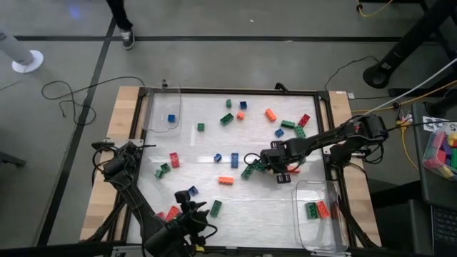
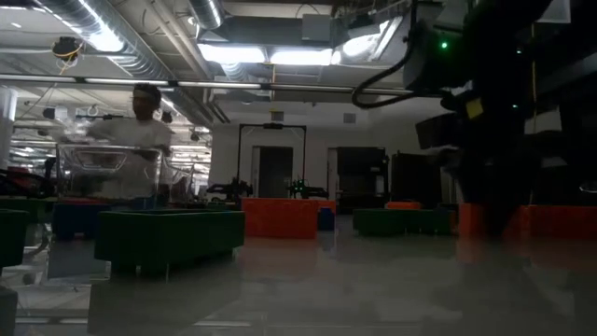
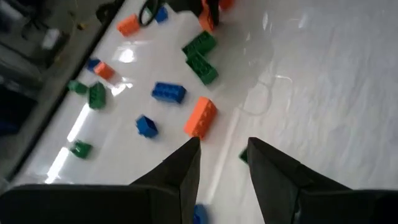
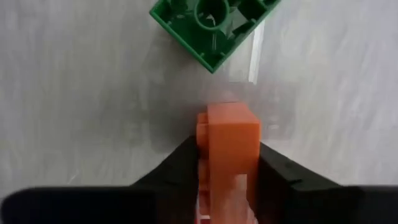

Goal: Sort blocks by size
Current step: Put the 8 stud orange game piece into the bottom transparent bin

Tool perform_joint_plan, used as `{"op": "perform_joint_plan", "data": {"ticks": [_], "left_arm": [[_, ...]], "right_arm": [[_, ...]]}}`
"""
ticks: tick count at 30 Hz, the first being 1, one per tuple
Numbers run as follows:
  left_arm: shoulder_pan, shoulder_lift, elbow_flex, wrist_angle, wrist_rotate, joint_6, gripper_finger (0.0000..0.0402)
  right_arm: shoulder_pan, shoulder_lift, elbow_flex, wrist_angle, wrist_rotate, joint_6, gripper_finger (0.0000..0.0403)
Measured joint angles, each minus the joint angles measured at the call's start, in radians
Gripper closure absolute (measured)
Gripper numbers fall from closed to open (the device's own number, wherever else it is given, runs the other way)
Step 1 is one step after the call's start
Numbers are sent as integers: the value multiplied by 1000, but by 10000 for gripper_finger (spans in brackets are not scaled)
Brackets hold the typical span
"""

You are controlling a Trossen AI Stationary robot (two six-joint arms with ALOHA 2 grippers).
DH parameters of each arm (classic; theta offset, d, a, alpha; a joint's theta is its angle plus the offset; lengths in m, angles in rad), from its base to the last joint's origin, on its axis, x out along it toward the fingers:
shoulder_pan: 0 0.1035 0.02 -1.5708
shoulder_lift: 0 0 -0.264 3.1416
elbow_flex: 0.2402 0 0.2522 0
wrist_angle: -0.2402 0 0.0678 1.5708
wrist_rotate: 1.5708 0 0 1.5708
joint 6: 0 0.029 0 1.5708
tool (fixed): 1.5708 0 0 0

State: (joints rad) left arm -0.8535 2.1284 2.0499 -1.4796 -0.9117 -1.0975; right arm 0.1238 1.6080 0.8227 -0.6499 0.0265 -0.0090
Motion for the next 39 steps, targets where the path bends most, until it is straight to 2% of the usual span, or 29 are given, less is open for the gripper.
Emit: {"op": "perform_joint_plan", "data": {"ticks": [1, 5, 9, 15, 21, 27, 34, 39], "left_arm": [[1, 0, 0, 8, 3, -6, 279], [6, 0, -4, 12, 6, -39, 279], [22, 0, -46, 32, 7, -48, 279], [69, 0, -137, 120, 57, -48, 279], [140, 1, -196, 250, 213, -48, 279], [197, 0, -210, 389, 394, -48, 279], [225, 0, -211, 446, 411, -48, 279], [227, 0, -211, 444, 411, -5, 279]], "right_arm": [[1, 0, 9, -11, 0, -1, 312], [0, -1, 79, -79, -21, 1, 313], [8, -12, 185, -187, -92, 6, 313], [104, -13, 396, -385, -117, 83, 307], [299, -13, 573, -537, -119, 263, 311], [542, -14, 619, -537, -105, 525, 301], [824, -14, 616, -585, -13, 888, 308], [961, -11, 616, -580, 75, 1001, 289]]}}
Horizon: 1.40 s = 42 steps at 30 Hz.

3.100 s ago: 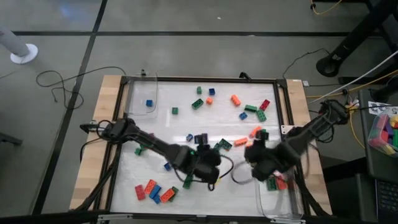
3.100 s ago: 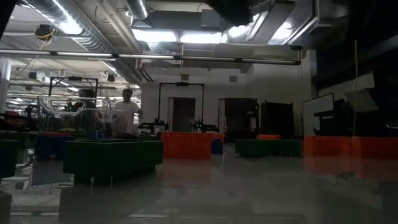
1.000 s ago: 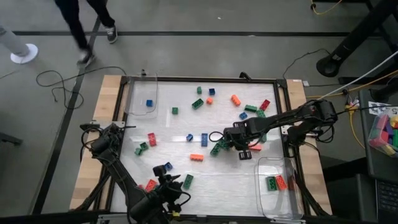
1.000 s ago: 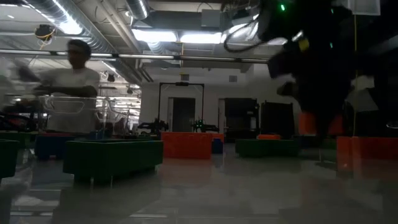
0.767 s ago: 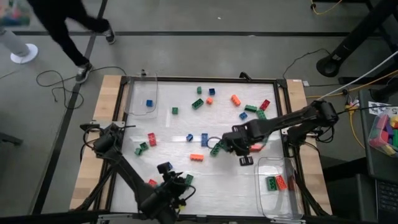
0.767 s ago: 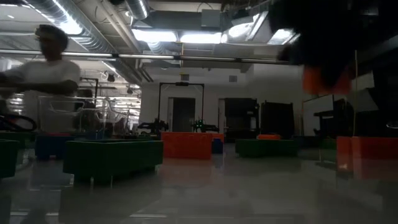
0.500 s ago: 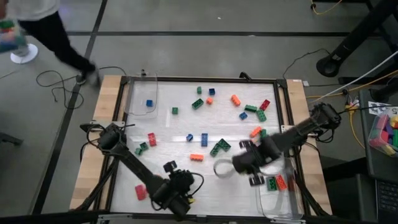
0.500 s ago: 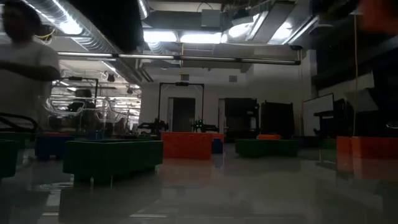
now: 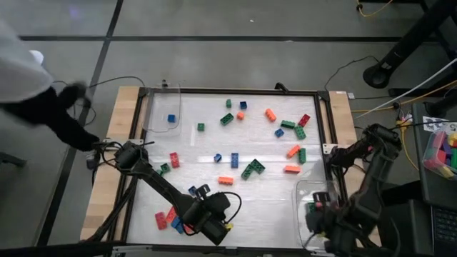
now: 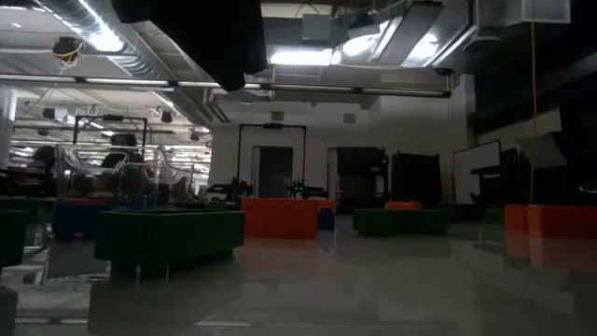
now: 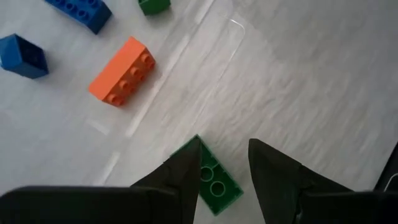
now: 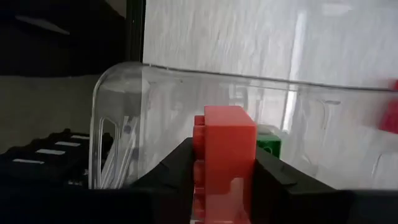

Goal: Sort blocks by size
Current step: Put the 8 stud orange game piece into the bottom transparent bin, then put the 8 stud green game piece into the bottom transparent bin

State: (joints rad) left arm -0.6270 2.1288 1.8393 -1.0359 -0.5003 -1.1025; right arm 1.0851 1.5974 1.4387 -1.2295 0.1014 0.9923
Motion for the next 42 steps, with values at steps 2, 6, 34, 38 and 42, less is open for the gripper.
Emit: {"op": "perform_joint_plan", "data": {"ticks": [2, 6, 34, 38, 42], "left_arm": [[0, 0, 0, 1, 0, -11, 279], [5, 0, 0, 0, 30, -128, 276], [82, 143, 0, -51, 260, -260, 189], [84, 172, 1, -46, 272, -258, 189], [93, 176, 2, -43, 294, -242, 202]], "right_arm": [[31, 2, 0, 0, 18, 46, 268], [51, 2, 0, -4, 17, 173, 230], [48, 2, -1, 8, -5, 206, 187], [48, 2, -1, 10, -4, 205, 187], [47, 2, -1, 9, -4, 205, 187]]}}
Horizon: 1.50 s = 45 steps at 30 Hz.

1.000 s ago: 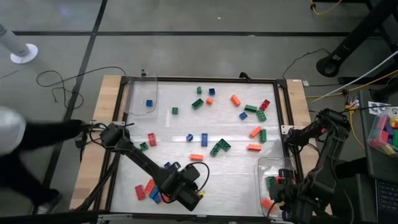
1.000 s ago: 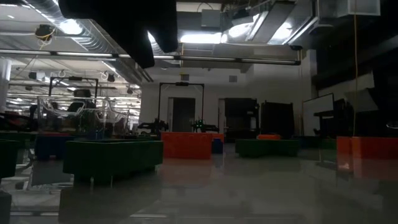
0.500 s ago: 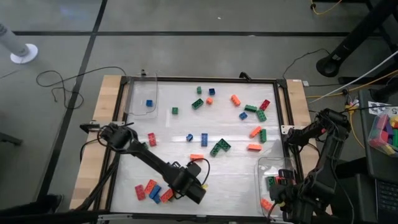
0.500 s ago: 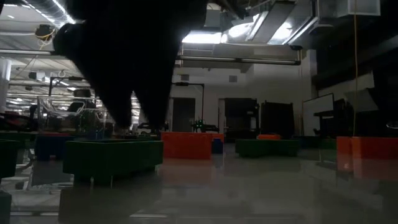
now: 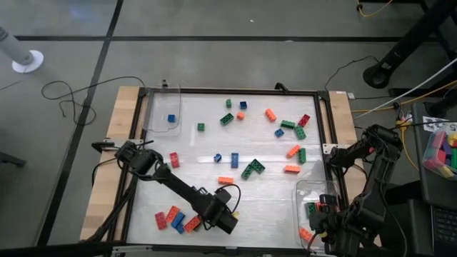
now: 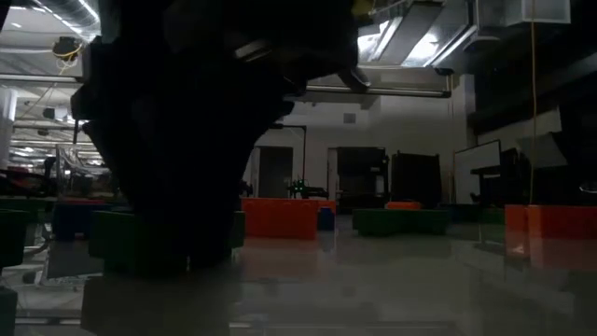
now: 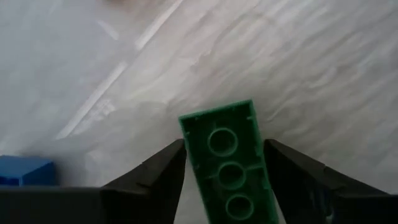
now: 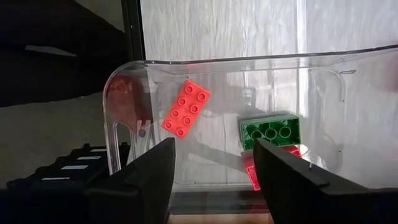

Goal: Sort blocks by size
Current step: Put the 8 stud green game piece into the bottom transparent bin

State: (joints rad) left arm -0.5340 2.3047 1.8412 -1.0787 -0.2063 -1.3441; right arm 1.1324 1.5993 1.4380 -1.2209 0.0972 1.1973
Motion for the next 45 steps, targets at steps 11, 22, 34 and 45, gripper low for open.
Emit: {"op": "perform_joint_plan", "data": {"ticks": [11, 22, 34, 45], "left_arm": [[56, -6, 20, 407, 8, 224, 281], [144, 23, 26, 1230, 14, 654, 281], [235, 224, 23, 1801, 6, 766, 267], [251, 257, 134, 1771, 1, 913, 263]], "right_arm": [[0, 0, 0, -3, 0, 0, 187], [0, 0, 0, -4, 0, 0, 187], [0, 0, 0, -7, 7, -18, 187], [-3, 0, 0, -12, 57, -62, 187]]}}
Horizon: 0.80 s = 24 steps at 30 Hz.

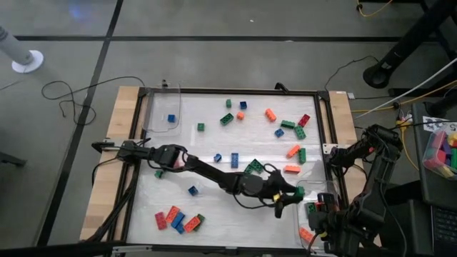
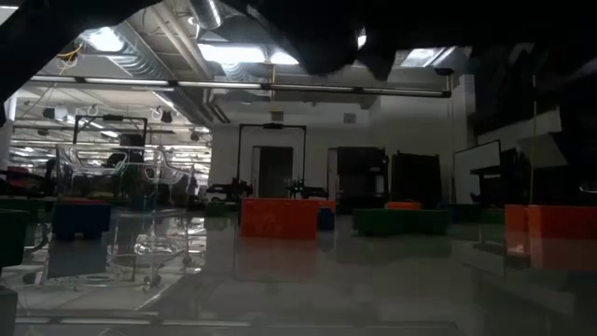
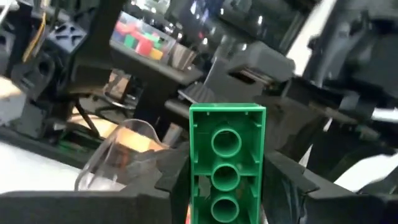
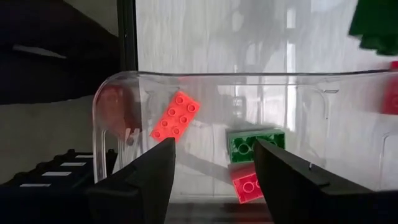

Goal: Sort blocks by size
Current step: Put the 8 stud green game piece into the bottom transparent bin

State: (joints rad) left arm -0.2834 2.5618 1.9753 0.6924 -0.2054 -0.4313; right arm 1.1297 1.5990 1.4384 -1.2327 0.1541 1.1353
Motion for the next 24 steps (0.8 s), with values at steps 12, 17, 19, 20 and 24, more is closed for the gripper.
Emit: {"op": "perform_joint_plan", "data": {"ticks": [12, 17, 19, 20, 24], "left_arm": [[-5, 22, 83, -124, -8, 179, 262], [-5, 23, 83, -155, -7, 180, 261], [-5, 23, 83, -158, -7, 183, 261], [-5, 23, 83, -159, -7, 186, 261], [-5, 23, 83, -158, -7, 188, 261]], "right_arm": [[0, -2, 93, -74, 188, -94, 187], [0, -2, 117, -159, 464, -97, 187], [-1, -2, 117, -187, 578, -96, 187], [-11, -2, 117, -193, 618, -96, 187], [-58, -1, 117, -194, 648, -96, 187]]}}
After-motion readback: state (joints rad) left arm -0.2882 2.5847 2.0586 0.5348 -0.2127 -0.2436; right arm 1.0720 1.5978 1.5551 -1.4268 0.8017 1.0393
